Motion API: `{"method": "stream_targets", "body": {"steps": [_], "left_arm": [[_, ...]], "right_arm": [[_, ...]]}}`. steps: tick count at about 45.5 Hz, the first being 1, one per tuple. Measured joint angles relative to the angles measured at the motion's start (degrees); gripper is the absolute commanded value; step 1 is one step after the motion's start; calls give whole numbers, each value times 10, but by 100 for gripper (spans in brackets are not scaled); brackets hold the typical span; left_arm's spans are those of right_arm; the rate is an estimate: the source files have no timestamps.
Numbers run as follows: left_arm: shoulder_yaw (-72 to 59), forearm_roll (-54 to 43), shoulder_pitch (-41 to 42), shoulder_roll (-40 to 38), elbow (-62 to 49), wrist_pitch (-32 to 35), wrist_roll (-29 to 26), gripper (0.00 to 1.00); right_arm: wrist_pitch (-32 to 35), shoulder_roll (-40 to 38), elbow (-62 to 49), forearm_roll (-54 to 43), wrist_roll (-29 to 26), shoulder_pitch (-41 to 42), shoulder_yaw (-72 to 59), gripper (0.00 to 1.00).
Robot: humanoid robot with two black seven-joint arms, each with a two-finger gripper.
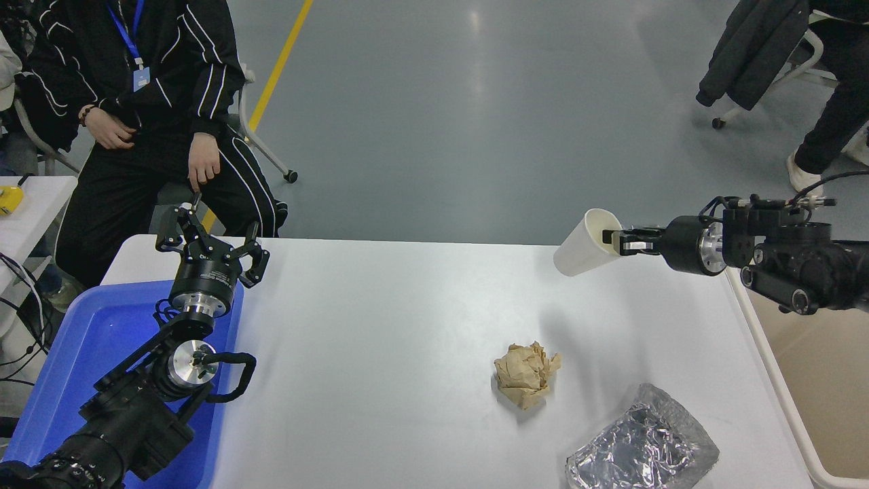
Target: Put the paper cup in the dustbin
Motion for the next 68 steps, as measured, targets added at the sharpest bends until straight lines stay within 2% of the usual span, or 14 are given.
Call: {"method": "stream_targets", "body": {"steps": [11, 21, 27, 37, 53, 59, 68], "left_arm": [[0, 0, 0, 0, 0, 0, 0, 100], [0, 0, 0, 0, 0, 0, 0, 100], [0, 0, 0, 0, 0, 0, 0, 100], [0, 0, 0, -1, 0, 0, 0, 100], [0, 0, 0, -1, 0, 0, 0, 100], [0, 0, 0, -1, 0, 0, 0, 100], [0, 0, 0, -1, 0, 0, 0, 100]], "right_arm": [[65, -12, -129, 122, -2, -8, 8, 0], [101, -13, -232, 184, -17, -34, 14, 0], [109, -14, -276, 202, -56, -59, 34, 0], [110, -15, -332, 216, -153, -103, 74, 0], [70, -17, -376, 223, -270, -177, 123, 0], [57, -17, -393, 224, -302, -210, 142, 0], [43, -14, -406, 227, -321, -260, 164, 0]]}}
